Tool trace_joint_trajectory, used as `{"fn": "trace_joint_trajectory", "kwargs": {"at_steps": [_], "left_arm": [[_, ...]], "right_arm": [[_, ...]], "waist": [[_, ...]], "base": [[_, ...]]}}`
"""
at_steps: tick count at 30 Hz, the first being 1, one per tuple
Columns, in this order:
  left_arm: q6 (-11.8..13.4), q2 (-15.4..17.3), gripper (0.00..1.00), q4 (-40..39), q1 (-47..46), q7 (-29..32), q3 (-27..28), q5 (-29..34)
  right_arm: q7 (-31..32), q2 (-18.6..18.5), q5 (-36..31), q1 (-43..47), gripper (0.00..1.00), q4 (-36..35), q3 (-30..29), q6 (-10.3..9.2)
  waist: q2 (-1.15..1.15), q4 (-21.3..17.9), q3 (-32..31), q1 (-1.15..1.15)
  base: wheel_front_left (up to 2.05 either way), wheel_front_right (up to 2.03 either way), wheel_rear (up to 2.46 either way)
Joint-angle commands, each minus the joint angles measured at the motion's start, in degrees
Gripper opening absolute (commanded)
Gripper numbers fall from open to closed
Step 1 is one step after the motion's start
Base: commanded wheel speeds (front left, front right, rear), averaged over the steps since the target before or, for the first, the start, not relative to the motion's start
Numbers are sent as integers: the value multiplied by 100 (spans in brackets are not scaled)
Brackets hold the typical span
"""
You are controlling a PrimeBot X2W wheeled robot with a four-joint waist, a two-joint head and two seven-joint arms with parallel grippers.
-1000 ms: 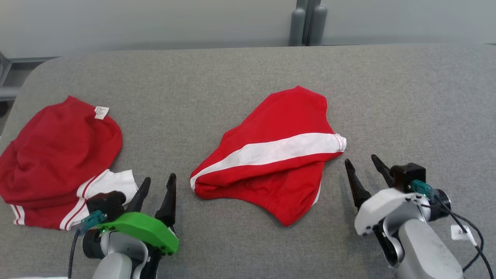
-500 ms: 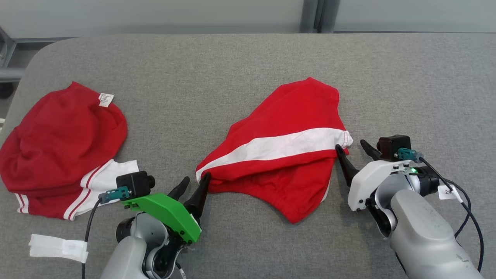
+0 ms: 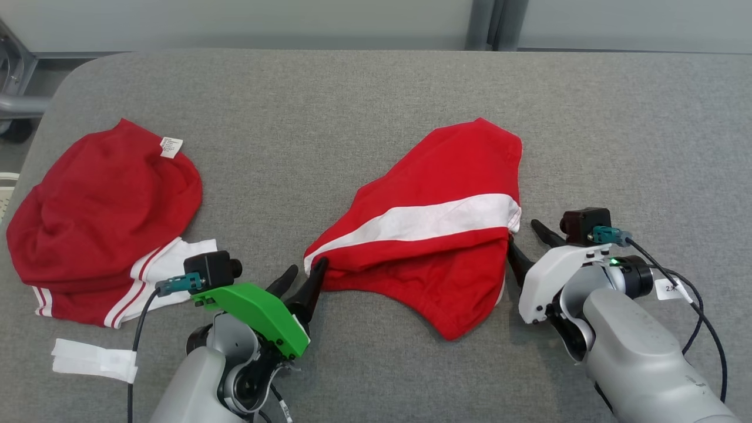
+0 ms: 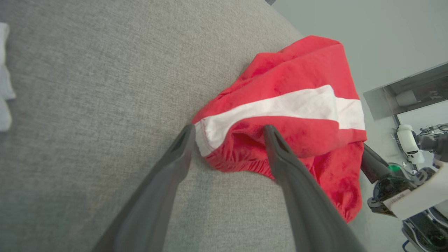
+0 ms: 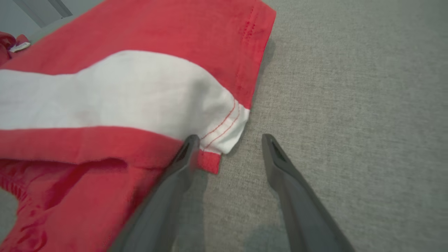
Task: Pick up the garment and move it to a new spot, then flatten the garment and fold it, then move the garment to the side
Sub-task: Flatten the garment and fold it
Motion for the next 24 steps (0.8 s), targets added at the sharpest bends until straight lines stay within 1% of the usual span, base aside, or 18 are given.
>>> {"fn": "trace_joint_trajectory", "kwargs": {"at_steps": [1,2,3,5,6,9,13,14,15,16,24], "left_arm": [[-18,12,100,30,-103,-39,21,-39],[-18,7,100,68,-126,-46,50,-120],[-18,-3,100,103,-146,-54,99,-239],[-18,-24,100,173,-190,-48,200,-429],[-18,-29,100,231,-215,-59,261,-518],[-15,-14,100,416,-304,-79,351,-623],[-10,15,100,686,-420,-42,335,-624],[-10,15,100,734,-449,-55,342,-635],[-10,14,100,784,-471,-71,346,-642],[-11,11,100,830,-496,-83,343,-645],[-15,-18,100,966,-633,-151,215,-679]], "right_arm": [[-52,-51,59,-45,48,26,50,0],[-57,-78,121,-47,46,39,116,0],[-69,-100,185,-59,37,47,182,0],[-107,-138,310,-82,6,43,316,0],[-115,-160,360,-89,0,29,391,0],[-196,-242,540,-117,0,-11,568,0],[-257,-323,711,-164,0,47,749,0],[-273,-340,740,-186,26,61,784,0],[-288,-351,779,-204,57,83,810,0],[-300,-354,818,-225,100,102,832,0],[-361,-383,1264,-363,100,4,1011,0]], "waist": [[0,-11,-9,-1],[0,-21,-14,-1],[0,-34,-18,-1],[0,-55,-23,-1],[0,-65,-22,-1],[0,-97,-11,-1],[0,-126,-2,-1],[0,-133,0,-1],[0,-141,6,-1],[0,-145,17,-1],[0,-121,73,-1]], "base": [[0,0,0],[0,0,0],[0,0,0],[0,0,0],[0,0,0],[0,0,0],[0,0,0],[0,0,0],[0,0,0],[0,0,0],[0,0,0]]}}
